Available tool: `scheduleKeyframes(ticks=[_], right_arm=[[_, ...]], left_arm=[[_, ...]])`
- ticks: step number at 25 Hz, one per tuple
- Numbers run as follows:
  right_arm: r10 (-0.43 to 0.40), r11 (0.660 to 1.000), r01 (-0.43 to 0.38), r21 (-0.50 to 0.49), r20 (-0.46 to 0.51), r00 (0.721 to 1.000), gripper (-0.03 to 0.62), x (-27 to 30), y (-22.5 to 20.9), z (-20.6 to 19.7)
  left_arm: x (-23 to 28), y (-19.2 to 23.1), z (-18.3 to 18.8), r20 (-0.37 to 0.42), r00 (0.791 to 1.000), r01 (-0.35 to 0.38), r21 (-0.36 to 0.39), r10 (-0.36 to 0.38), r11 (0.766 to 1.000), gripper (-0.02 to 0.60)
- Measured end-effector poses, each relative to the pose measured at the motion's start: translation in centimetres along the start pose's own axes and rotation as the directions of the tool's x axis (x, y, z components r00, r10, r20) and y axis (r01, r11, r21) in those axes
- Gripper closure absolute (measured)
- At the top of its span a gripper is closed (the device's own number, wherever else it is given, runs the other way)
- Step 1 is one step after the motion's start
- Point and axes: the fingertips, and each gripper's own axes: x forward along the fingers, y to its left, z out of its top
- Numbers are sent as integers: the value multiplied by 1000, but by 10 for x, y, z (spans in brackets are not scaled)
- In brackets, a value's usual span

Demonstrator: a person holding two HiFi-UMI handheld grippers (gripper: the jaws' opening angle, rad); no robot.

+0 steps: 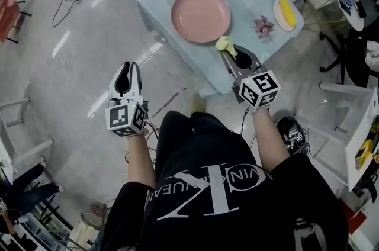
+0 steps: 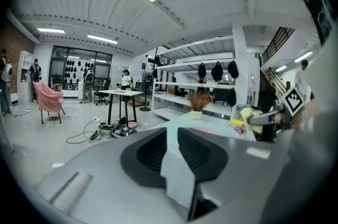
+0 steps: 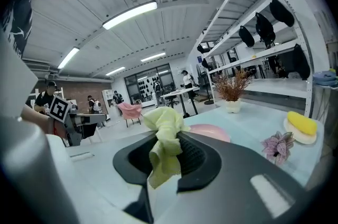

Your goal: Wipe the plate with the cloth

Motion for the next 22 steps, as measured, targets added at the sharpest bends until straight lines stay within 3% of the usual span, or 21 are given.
scheduleKeyframes(ticks=[8, 13, 22], right_arm=[[-20, 1000, 21, 23, -18, 1000, 511, 34, -15, -1], [-32, 999, 34, 30, -50, 998, 511, 59, -28, 0], [-72, 996, 80, 43, -168, 983, 511, 125, -61, -8]], left_arm=[[47, 2, -16, -80, 995, 59, -7, -59, 998, 581], [99, 3, 1, -71, 991, 110, -4, -110, 994, 581], [192, 3, -10, -174, 956, 237, -10, -235, 971, 581]])
